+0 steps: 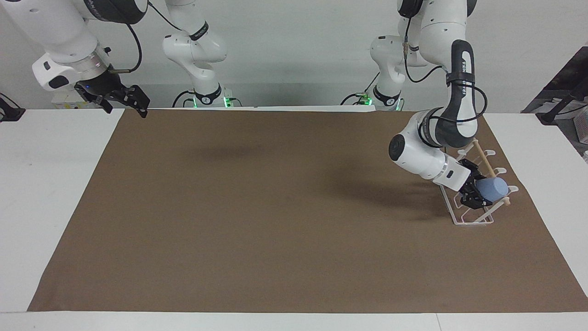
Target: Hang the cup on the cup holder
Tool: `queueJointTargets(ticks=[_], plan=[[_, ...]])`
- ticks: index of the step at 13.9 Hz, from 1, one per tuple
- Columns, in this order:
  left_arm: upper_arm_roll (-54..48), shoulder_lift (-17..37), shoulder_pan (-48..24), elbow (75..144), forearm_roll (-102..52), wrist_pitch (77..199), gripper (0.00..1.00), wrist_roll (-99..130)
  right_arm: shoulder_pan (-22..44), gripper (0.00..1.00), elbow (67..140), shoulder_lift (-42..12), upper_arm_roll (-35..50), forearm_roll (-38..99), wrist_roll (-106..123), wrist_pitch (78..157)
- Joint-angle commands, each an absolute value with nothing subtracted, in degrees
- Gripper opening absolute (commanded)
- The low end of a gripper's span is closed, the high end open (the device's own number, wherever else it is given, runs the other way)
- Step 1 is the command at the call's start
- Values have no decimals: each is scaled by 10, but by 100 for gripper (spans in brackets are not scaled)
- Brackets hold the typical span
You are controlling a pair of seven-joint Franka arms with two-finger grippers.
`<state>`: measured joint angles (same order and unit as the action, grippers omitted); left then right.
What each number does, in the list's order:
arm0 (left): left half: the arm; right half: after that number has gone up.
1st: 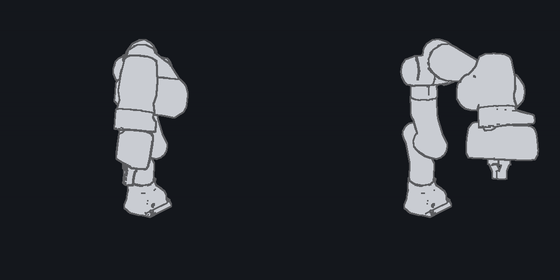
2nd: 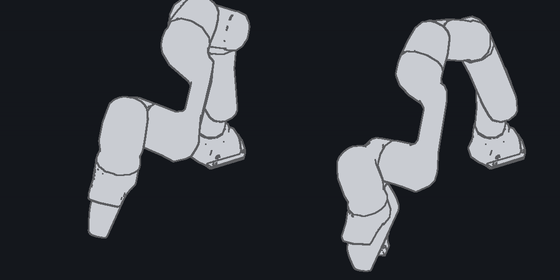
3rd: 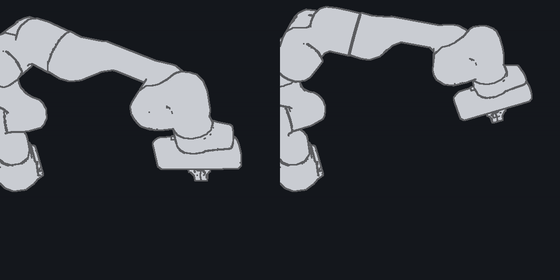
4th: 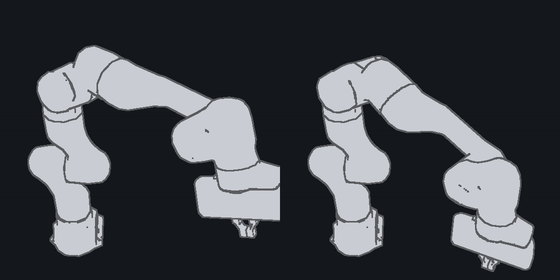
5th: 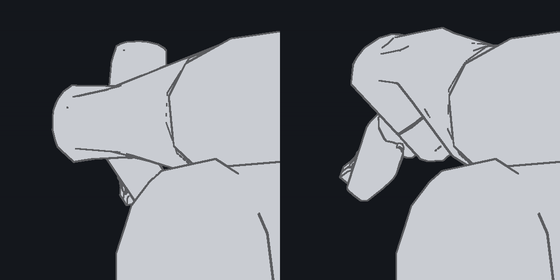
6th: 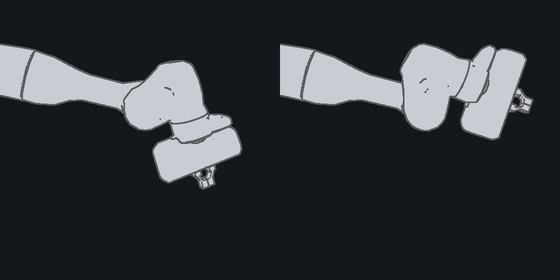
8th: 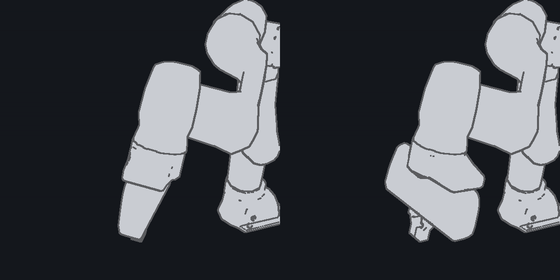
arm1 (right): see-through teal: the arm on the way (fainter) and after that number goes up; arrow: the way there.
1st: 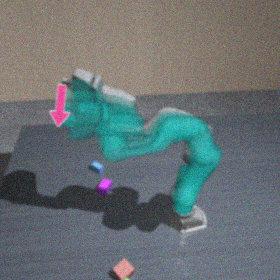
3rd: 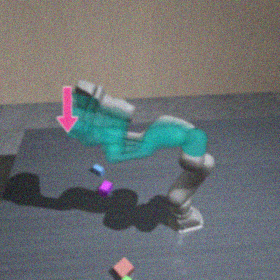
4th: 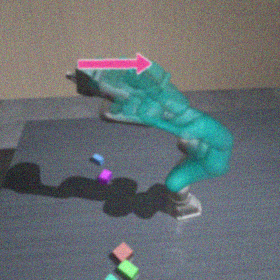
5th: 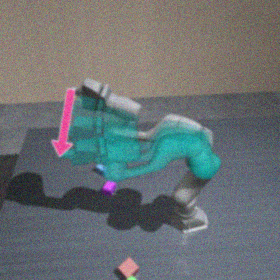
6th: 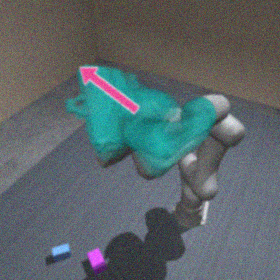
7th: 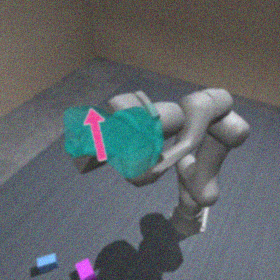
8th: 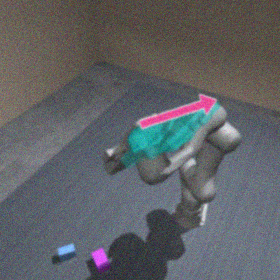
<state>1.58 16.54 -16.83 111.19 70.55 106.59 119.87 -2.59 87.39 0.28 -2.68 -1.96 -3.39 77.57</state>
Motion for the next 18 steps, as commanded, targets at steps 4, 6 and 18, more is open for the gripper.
queueJointTargets(ticks=[4,6,18], plan=[[14,156,-163,1061,670,1037,100,1113,-30,100,872,5,-25,-27,-26,768],[16,153,-164,1004,613,1005,100,1032,-30,100,872,5,-25,-27,-26,768],[21,106,-110,839,169,853,100,538,-30,100,872,5,-25,-27,-26,768]])
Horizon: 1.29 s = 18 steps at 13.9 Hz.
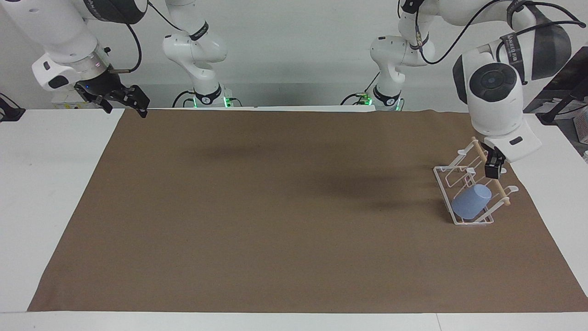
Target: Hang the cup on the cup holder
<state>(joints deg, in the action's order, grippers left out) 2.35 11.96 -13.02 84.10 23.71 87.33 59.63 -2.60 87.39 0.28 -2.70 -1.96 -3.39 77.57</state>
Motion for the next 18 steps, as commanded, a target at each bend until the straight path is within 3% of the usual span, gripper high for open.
queueJointTargets(ticks=[1,5,12,16,18], plan=[[21,104,-106,839,137,846,100,506,-30,100,872,5,-25,-27,-26,768],[22,92,-71,843,35,804,100,264,-30,100,872,5,-25,-27,-26,768],[25,54,-69,836,27,805,100,-50,-30,100,872,5,-25,-27,-26,768],[23,45,-67,808,14,829,100,2,-30,100,873,5,-25,-27,-26,768],[24,20,-65,851,-4,850,100,12,-31,100,873,5,-25,-27,-26,768]])
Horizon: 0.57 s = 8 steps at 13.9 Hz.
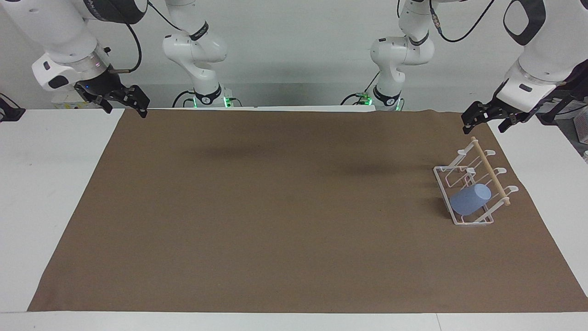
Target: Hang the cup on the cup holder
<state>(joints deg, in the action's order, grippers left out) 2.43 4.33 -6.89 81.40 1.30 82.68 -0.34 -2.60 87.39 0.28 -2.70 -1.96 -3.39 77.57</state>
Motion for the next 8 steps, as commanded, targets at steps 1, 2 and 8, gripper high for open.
queueJointTargets(ticks=[1,2,8], plan=[[24,12,-69,864,-4,852,100,12,-31,100,873,5,-25,-26,-26,768],[23,12,-70,864,-4,852,100,13,-32,100,873,5,-25,-26,-27,768],[23,10,-67,870,-4,851,100,11,-32,100,873,6,-25,-25,-26,769]])
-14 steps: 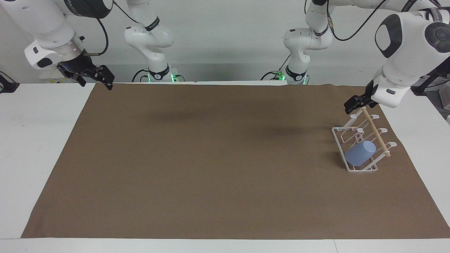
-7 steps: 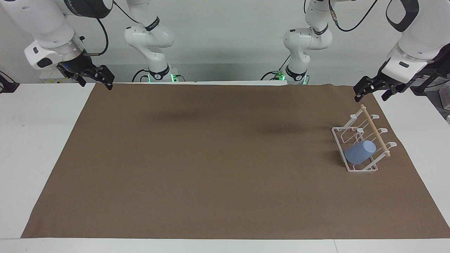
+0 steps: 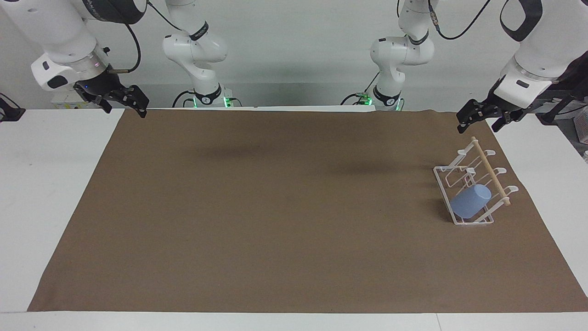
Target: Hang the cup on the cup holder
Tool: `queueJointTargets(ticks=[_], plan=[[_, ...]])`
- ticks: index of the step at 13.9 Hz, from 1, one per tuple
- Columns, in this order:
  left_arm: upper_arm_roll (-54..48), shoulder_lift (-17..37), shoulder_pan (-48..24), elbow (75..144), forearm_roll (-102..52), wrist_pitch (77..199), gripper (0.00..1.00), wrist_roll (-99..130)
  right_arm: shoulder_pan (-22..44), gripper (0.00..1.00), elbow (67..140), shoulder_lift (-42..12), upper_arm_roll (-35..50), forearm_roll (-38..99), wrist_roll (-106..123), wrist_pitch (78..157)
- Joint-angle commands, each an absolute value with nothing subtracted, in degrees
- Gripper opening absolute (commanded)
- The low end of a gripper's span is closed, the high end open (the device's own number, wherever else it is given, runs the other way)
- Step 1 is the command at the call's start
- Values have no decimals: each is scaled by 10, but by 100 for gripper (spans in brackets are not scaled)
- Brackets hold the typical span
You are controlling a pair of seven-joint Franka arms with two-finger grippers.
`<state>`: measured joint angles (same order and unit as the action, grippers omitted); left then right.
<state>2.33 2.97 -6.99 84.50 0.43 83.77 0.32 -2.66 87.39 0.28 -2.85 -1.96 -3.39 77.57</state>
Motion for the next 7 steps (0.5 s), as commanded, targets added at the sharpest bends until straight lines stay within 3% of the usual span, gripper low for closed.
queueJointTargets(ticks=[1,7], plan=[[23,10,-71,869,-4,854,100,11,-31,100,873,5,-25,-25,-26,769],[22,-16,-75,918,-3,847,100,4,-32,100,873,6,-25,-25,-26,769]])
